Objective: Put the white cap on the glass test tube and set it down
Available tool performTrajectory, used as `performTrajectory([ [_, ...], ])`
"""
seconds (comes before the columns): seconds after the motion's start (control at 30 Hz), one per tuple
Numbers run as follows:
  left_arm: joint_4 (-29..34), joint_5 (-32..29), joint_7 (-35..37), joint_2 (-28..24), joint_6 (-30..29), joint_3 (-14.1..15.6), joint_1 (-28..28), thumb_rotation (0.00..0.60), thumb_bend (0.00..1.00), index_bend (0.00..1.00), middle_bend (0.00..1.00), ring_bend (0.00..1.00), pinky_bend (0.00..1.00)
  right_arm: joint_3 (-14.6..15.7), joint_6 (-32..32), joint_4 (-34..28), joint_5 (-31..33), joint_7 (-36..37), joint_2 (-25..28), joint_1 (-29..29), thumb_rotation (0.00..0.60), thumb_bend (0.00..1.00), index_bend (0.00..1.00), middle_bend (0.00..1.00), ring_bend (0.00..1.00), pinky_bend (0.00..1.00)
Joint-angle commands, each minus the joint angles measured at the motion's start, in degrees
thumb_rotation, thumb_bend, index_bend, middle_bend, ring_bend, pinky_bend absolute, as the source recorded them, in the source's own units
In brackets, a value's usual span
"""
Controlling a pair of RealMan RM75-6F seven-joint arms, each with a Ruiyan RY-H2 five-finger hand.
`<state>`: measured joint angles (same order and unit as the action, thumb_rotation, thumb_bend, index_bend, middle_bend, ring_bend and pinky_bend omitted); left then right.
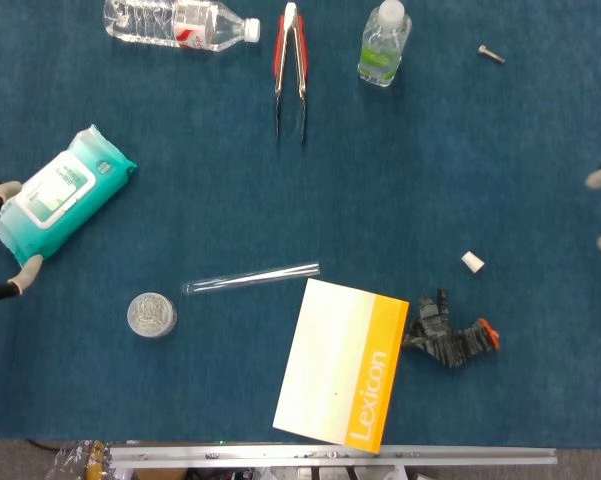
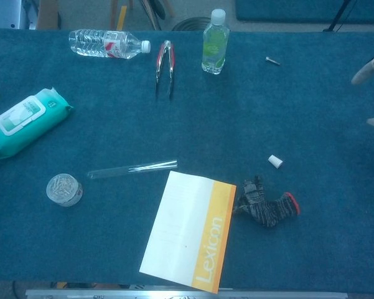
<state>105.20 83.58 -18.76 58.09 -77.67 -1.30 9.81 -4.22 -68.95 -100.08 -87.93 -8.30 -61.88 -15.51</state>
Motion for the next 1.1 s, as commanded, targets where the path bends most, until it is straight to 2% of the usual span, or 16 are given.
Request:
performTrajectory([
  [0.03,0.2,0.0,0.0,-0.2,0.1,0.0,0.1,0.371,0.25,0.21,0.22,0.09,0.13,-0.9,3.9,-0.6,1.6,-3.0,-2.5,-3.2,0.6,0.08,0.34,0.3,0.24,0.39],
  [0.23,0.3,-0.1,0.2,-0.6,0.1,0.2,0.1,0.374,0.25,0.21,0.22,0.09,0.13,-1.7,9.6,0.3,5.3,-7.9,-6.8,-7.5,0.6,0.05,0.3,0.28,0.21,0.39],
  [0.43,0.2,-0.1,0.8,-0.8,-0.3,0.3,-0.1,0.368,0.25,0.21,0.22,0.09,0.13,-1.4,12.6,2.4,8.0,-11.9,-11.5,-10.2,0.6,0.04,0.28,0.27,0.19,0.39],
  [0.73,-0.4,0.1,2.0,-0.9,-0.6,0.7,-0.5,0.37,0.25,0.21,0.22,0.09,0.13,0.4,14.2,5.8,9.3,-15.0,-17.0,-12.1,0.6,0.03,0.25,0.25,0.18,0.39],
  [1.1,-1.2,0.3,3.6,-0.9,-0.8,1.1,-0.9,0.368,0.25,0.21,0.22,0.09,0.13,2.1,14.5,7.6,10.6,-16.7,-19.0,-12.8,0.6,0.03,0.24,0.25,0.18,0.39],
])
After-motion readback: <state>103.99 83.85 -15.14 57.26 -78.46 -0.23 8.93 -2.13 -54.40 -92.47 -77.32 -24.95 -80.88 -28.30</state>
